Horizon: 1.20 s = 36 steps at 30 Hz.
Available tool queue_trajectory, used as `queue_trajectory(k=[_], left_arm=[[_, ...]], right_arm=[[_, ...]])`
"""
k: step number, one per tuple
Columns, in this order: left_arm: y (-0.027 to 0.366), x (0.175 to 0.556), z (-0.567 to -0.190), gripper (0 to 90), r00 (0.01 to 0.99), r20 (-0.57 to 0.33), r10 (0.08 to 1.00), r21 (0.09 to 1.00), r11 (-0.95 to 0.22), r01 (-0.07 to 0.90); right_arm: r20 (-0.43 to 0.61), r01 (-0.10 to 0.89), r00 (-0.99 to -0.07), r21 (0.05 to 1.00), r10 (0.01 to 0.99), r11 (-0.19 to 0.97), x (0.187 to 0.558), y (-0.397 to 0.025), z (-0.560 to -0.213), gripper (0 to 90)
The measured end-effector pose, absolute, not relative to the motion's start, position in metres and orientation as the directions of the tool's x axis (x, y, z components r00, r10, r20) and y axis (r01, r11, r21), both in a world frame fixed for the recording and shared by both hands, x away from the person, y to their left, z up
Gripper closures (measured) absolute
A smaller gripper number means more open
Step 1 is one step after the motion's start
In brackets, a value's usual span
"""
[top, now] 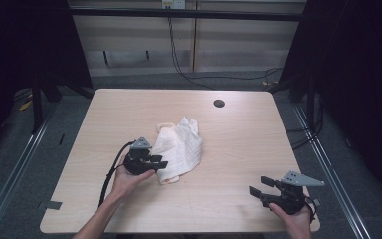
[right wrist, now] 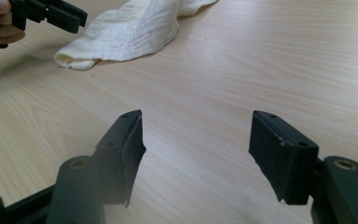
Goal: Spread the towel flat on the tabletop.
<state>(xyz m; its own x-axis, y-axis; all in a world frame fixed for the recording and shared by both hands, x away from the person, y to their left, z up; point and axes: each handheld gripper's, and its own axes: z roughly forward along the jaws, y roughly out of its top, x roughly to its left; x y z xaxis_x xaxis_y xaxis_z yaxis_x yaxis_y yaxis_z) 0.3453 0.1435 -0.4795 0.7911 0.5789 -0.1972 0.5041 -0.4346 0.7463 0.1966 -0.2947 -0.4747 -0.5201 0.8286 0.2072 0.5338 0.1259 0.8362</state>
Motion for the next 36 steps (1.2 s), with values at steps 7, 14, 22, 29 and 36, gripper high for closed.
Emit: queue_trajectory(k=[7,14,22,29,36], left_arm=[[0.138,0.347,-0.494,52.8,0.812,-0.179,0.555,0.703,-0.506,0.5],[0.131,0.343,-0.496,59.5,0.803,-0.111,0.586,0.679,-0.545,0.492],[0.131,0.336,-0.497,86.0,0.815,-0.135,0.564,0.679,-0.546,0.49],[0.13,0.33,-0.498,87.2,0.839,-0.184,0.511,0.678,-0.552,0.485],[0.13,0.309,-0.497,87.3,0.882,-0.202,0.426,0.669,-0.597,0.442]], right_arm=[[0.212,0.534,-0.528,0.836,0.823,0.127,0.198,-0.294,-0.475,34.8],[0.227,0.548,-0.524,0.828,0.821,0.12,0.198,-0.295,-0.476,35.3],[0.223,0.56,-0.528,0.817,0.82,0.138,0.2,-0.293,-0.478,35.2],[0.207,0.561,-0.532,0.812,0.821,0.159,0.2,-0.29,-0.478,35.5],[0.204,0.559,-0.534,0.813,0.82,0.162,0.2,-0.289,-0.478,36.0]])
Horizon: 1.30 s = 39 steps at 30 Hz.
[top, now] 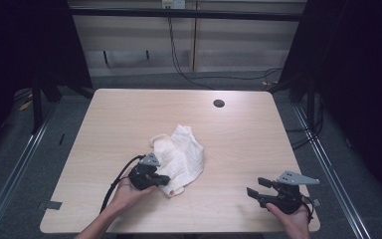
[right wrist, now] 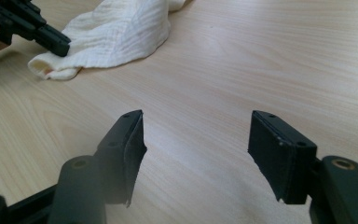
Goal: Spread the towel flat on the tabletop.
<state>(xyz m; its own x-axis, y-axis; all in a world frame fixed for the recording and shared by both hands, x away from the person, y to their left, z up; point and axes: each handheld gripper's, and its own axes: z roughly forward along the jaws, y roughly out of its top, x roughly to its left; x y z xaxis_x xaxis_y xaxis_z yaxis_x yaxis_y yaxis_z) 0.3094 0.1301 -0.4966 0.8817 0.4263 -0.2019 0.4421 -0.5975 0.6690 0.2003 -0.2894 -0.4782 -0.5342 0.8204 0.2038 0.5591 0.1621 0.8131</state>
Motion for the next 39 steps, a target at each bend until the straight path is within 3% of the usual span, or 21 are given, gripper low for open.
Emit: queue_trajectory(k=[8,24,27,31,36,37,39], left_arm=[[0.136,0.288,-0.493,87.5,0.905,-0.223,0.363,0.644,-0.642,0.417],[0.212,0.305,-0.489,85.7,0.804,-0.187,0.565,0.626,-0.562,0.541],[0.207,0.304,-0.481,76.7,0.804,-0.184,0.565,0.667,-0.529,0.525],[0.178,0.298,-0.465,71.4,0.842,-0.181,0.509,0.722,-0.513,0.465],[0.129,0.301,-0.467,58.4,0.868,-0.182,0.462,0.71,-0.549,0.441],[0.12,0.303,-0.469,49.8,0.868,-0.182,0.462,0.704,-0.555,0.443],[0.105,0.305,-0.473,48.2,0.872,-0.178,0.456,0.698,-0.566,0.438]], right_arm=[[0.195,0.554,-0.531,0.816,0.824,0.164,0.201,-0.288,-0.478,36.6],[0.182,0.559,-0.536,0.809,0.825,0.184,0.204,-0.28,-0.48,35.3],[0.183,0.557,-0.537,0.81,0.824,0.183,0.203,-0.279,-0.479,35.2],[0.183,0.557,-0.539,0.809,0.822,0.186,0.205,-0.278,-0.48,35.0],[0.185,0.557,-0.545,0.809,0.817,0.188,0.205,-0.278,-0.48,35.0],[0.185,0.556,-0.549,0.809,0.815,0.19,0.204,-0.277,-0.48,35.0],[0.186,0.556,-0.55,0.809,0.814,0.19,0.204,-0.277,-0.48,34.9]])
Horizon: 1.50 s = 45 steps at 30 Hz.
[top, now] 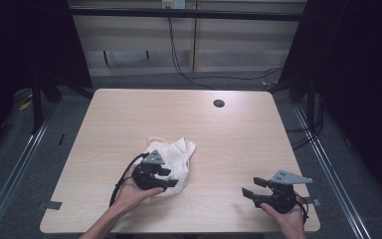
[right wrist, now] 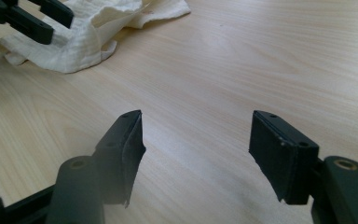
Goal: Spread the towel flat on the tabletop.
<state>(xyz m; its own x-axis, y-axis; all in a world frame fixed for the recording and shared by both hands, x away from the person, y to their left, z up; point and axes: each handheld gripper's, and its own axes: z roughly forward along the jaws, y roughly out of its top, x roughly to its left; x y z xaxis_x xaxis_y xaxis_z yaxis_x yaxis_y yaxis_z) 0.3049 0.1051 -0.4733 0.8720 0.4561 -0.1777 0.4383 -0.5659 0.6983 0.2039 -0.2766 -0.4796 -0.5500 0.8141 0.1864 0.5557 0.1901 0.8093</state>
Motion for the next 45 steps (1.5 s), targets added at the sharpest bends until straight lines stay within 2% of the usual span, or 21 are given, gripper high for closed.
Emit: queue_trajectory(k=[3,5,6,7,8,10,12,15,16,23,27,32,35,36,39,43,45], left_arm=[[0.089,0.307,-0.479,44.6,0.873,-0.128,0.471,0.69,-0.59,0.42],[0.085,0.309,-0.483,46.5,0.863,-0.097,0.495,0.686,-0.595,0.419],[0.085,0.31,-0.485,57.6,0.863,-0.088,0.497,0.682,-0.601,0.416],[0.087,0.31,-0.486,77.9,0.865,-0.074,0.497,0.686,-0.604,0.406],[0.088,0.31,-0.486,84.8,0.867,-0.083,0.492,0.691,-0.598,0.406],[0.093,0.311,-0.484,87.8,0.871,-0.113,0.477,0.705,-0.579,0.409],[0.105,0.31,-0.472,88.1,0.88,-0.177,0.441,0.737,-0.533,0.416],[0.112,0.305,-0.465,88.1,0.893,-0.202,0.402,0.751,-0.521,0.405],[0.12,0.299,-0.459,88.1,0.904,-0.233,0.359,0.766,-0.505,0.398],[0.134,0.279,-0.456,88.0,0.927,-0.246,0.283,0.747,-0.554,0.367],[0.155,0.279,-0.459,87.2,0.913,-0.235,0.332,0.745,-0.542,0.389],[0.196,0.304,-0.451,86.5,0.858,-0.266,0.439,0.777,-0.429,0.46],[0.206,0.311,-0.457,86.5,0.839,-0.277,0.469,0.771,-0.413,0.485],[0.21,0.314,-0.461,86.6,0.834,-0.281,0.475,0.765,-0.413,0.494],[0.214,0.319,-0.471,86.3,0.817,-0.281,0.504,0.745,-0.422,0.517],[0.216,0.328,-0.48,86.2,0.799,-0.283,0.53,0.736,-0.415,0.535],[0.217,0.33,-0.482,86.1,0.8,-0.288,0.527,0.733,-0.416,0.538]], right_arm=[[0.184,0.554,-0.555,0.81,0.811,0.195,0.204,-0.276,-0.48,34.8],[0.187,0.557,-0.555,0.807,0.81,0.195,0.204,-0.276,-0.48,34.8],[0.188,0.557,-0.556,0.807,0.81,0.195,0.204,-0.276,-0.48,34.8],[0.185,0.554,-0.56,0.808,0.808,0.199,0.203,-0.275,-0.48,34.9],[0.185,0.553,-0.561,0.809,0.807,0.2,0.203,-0.275,-0.48,34.8],[0.184,0.555,-0.561,0.807,0.807,0.201,0.203,-0.275,-0.48,34.9],[0.19,0.557,-0.561,0.807,0.805,0.198,0.204,-0.275,-0.48,34.8],[0.188,0.557,-0.563,0.806,0.805,0.201,0.204,-0.273,-0.479,34.9],[0.177,0.55,-0.579,0.805,0.796,0.221,0.205,-0.268,-0.478,35.0],[0.139,0.512,-0.631,0.814,0.763,0.275,0.219,-0.247,-0.469,39.5],[0.123,0.489,-0.65,0.823,0.75,0.289,0.238,-0.231,-0.465,42.7],[0.113,0.474,-0.684,0.819,0.721,0.322,0.268,-0.205,-0.466,49.9],[0.117,0.477,-0.691,0.815,0.714,0.329,0.28,-0.197,-0.468,50.6],[0.118,0.475,-0.701,0.813,0.704,0.336,0.291,-0.19,-0.469,54.3],[0.113,0.468,-0.708,0.814,0.697,0.345,0.31,-0.179,-0.471,57.6],[0.13,0.476,-0.71,0.813,0.692,0.336,0.328,-0.171,-0.478,59.3],[0.103,0.466,-0.716,0.807,0.69,0.363,0.337,-0.166,-0.483,58.1]])
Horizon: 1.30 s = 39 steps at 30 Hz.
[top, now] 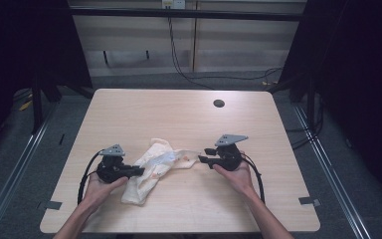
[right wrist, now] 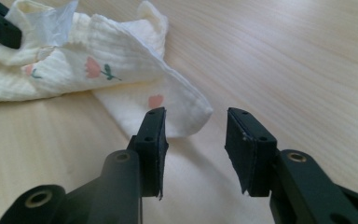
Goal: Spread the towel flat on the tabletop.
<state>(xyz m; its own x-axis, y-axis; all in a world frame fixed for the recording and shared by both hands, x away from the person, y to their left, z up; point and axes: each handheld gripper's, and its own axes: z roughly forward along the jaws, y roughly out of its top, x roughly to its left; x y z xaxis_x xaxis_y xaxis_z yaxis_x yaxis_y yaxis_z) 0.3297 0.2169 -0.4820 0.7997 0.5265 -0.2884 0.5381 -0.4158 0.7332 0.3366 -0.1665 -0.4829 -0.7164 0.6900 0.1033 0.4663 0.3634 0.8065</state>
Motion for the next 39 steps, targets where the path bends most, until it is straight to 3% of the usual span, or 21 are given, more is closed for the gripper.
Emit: queue_trajectory(k=[4,9,11,12,13,17,20,23,27,36,39], left_arm=[[0.218,0.33,-0.483,85.9,0.799,-0.276,0.533,0.733,-0.421,0.534],[0.219,0.332,-0.486,85.4,0.797,-0.285,0.533,0.732,-0.416,0.54],[0.219,0.332,-0.486,85.3,0.796,-0.285,0.533,0.734,-0.412,0.539],[0.219,0.332,-0.487,85.3,0.795,-0.286,0.535,0.735,-0.41,0.54],[0.22,0.333,-0.487,84.4,0.795,-0.285,0.536,0.737,-0.409,0.539],[0.22,0.332,-0.486,82.0,0.792,-0.287,0.54,0.746,-0.393,0.538],[0.219,0.331,-0.484,72.5,0.785,-0.276,0.555,0.757,-0.378,0.533],[0.222,0.329,-0.478,57.5,0.772,-0.269,0.576,0.778,-0.342,0.526],[0.226,0.324,-0.468,53.1,0.767,-0.264,0.584,0.811,-0.297,0.505],[0.221,0.317,-0.469,51.7,0.781,-0.254,0.57,0.798,-0.333,0.502],[0.215,0.313,-0.469,51.9,0.798,-0.215,0.563,0.798,-0.369,0.476]], right_arm=[[0.128,0.466,-0.719,0.818,0.683,0.337,0.353,-0.165,-0.49,51.6],[0.181,0.495,-0.725,0.808,0.665,0.319,0.367,-0.164,-0.505,55.1],[0.199,0.487,-0.745,0.814,0.637,0.315,0.367,-0.16,-0.509,63.2],[0.199,0.487,-0.745,0.814,0.637,0.315,0.367,-0.16,-0.509,63.2],[0.198,0.476,-0.753,0.823,0.628,0.311,0.365,-0.157,-0.507,69.7],[0.199,0.461,-0.754,0.839,0.627,0.288,0.361,-0.156,-0.501,78.6],[0.188,0.448,-0.755,0.847,0.628,0.286,0.356,-0.154,-0.493,85.2],[0.185,0.452,-0.743,0.848,0.644,0.277,0.353,-0.153,-0.488,85.9],[0.189,0.453,-0.741,0.849,0.644,0.273,0.352,-0.155,-0.485,85.9],[0.197,0.468,-0.733,0.841,0.651,0.272,0.349,-0.157,-0.488,85.8],[0.211,0.474,-0.727,0.842,0.653,0.256,0.349,-0.159,-0.49,85.8]])
